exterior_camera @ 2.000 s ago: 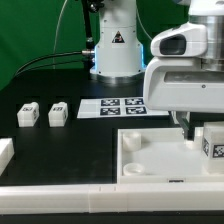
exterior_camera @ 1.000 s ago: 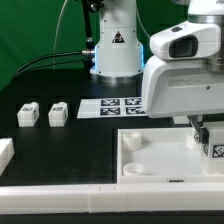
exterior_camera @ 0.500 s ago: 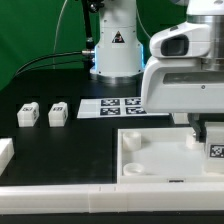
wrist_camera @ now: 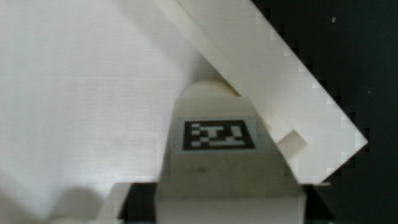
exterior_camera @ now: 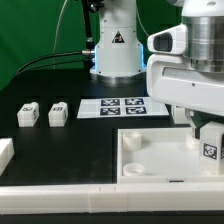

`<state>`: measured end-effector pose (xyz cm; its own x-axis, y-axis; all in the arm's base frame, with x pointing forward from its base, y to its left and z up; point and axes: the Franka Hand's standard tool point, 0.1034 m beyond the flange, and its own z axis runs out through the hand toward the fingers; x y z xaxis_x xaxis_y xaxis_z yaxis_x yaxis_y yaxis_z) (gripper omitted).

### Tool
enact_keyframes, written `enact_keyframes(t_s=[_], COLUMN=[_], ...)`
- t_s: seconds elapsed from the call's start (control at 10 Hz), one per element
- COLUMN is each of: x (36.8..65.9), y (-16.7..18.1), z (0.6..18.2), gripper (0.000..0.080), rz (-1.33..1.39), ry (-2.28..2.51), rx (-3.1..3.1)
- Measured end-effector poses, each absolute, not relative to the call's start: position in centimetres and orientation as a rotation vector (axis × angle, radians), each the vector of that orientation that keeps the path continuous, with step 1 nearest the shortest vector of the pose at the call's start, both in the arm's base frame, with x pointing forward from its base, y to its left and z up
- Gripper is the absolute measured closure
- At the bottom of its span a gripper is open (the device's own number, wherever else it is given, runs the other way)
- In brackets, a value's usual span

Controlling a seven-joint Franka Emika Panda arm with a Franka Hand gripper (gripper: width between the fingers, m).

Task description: Assemble one leg

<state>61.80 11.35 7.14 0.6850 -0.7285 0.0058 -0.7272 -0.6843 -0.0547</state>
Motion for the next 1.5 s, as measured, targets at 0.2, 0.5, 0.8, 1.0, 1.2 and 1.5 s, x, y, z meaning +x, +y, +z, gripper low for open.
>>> enact_keyframes(t_s=[0.2,0.5,0.8,1.0,1.2,1.5], x=[61.79,61.88,61.88,61.87,61.86,61.80], y=[11.27,11.26,11.39,11.45,11.49,11.80], z=[7.10,7.10,7.10,7.10,7.10,7.11], gripper=[0.0506,0.0506,0.0505,0.0284,0.0155,0.0151], rz=[-0.029,-0.006,0.006,0.006,0.002,-0.018], ry=[1.560,1.892,1.989,1.986,1.892,1.498], rx=[-2.664,-2.414,-2.325,-2.327,-2.404,-2.670])
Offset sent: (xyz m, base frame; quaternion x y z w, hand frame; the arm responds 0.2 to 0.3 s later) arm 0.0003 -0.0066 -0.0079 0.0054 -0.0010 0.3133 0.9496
